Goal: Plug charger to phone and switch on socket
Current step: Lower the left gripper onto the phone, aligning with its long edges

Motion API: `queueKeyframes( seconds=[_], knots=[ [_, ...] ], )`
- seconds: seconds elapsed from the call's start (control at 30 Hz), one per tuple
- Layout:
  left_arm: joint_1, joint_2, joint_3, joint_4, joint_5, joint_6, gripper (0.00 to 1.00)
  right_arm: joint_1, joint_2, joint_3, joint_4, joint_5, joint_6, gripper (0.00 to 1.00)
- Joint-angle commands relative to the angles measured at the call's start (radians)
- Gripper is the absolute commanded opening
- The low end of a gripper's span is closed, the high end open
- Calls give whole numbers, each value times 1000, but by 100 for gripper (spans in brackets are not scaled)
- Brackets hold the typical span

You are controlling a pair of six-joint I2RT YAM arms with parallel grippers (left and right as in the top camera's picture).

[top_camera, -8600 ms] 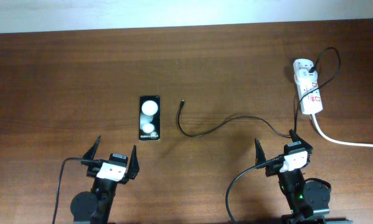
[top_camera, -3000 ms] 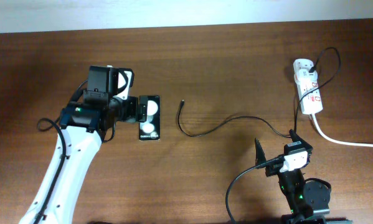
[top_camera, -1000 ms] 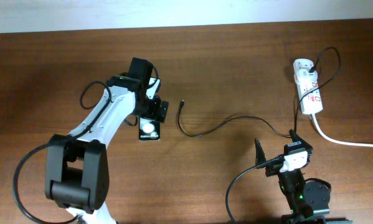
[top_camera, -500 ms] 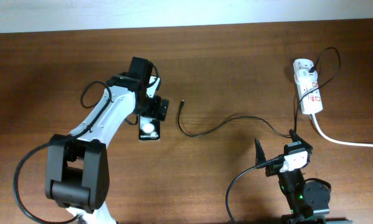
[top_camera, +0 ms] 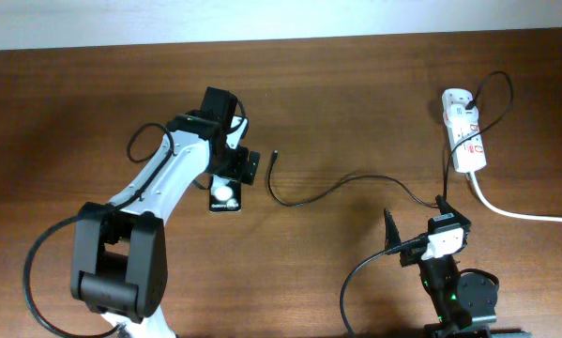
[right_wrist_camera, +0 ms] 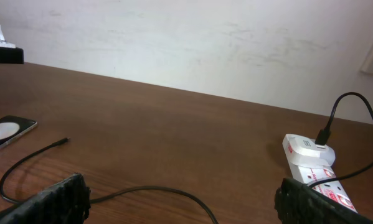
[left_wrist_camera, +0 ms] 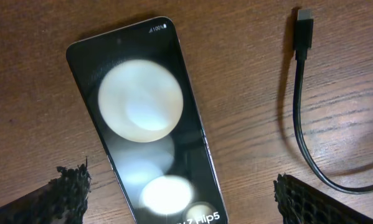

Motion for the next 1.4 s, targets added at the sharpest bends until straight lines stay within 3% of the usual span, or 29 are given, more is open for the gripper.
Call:
queueKeyframes(
  seconds=[0.0, 0.33, 0.53, 0.67, 0.8, 1.37],
  knots=[
    [7, 16, 60, -39, 11, -10, 99, 6, -7, -5, -6, -13, 5, 99],
    [11, 31, 175, -122, 11, -10, 99, 6, -7, -5, -6, -13, 5, 99],
    [11, 195, 364, -300, -53, -13, 99, 6, -7, -5, -6, -13, 5, 99],
    [11, 227, 364, -316, -57, -156, 99, 6, -7, -5, -6, -13, 5, 99],
    [11, 231, 364, -309, -60, -191, 99, 6, -7, -5, -6, -13, 5, 99],
    [35, 261, 287, -251, -49, -196, 99, 6, -7, -5, -6, -13, 5, 99]
  ],
)
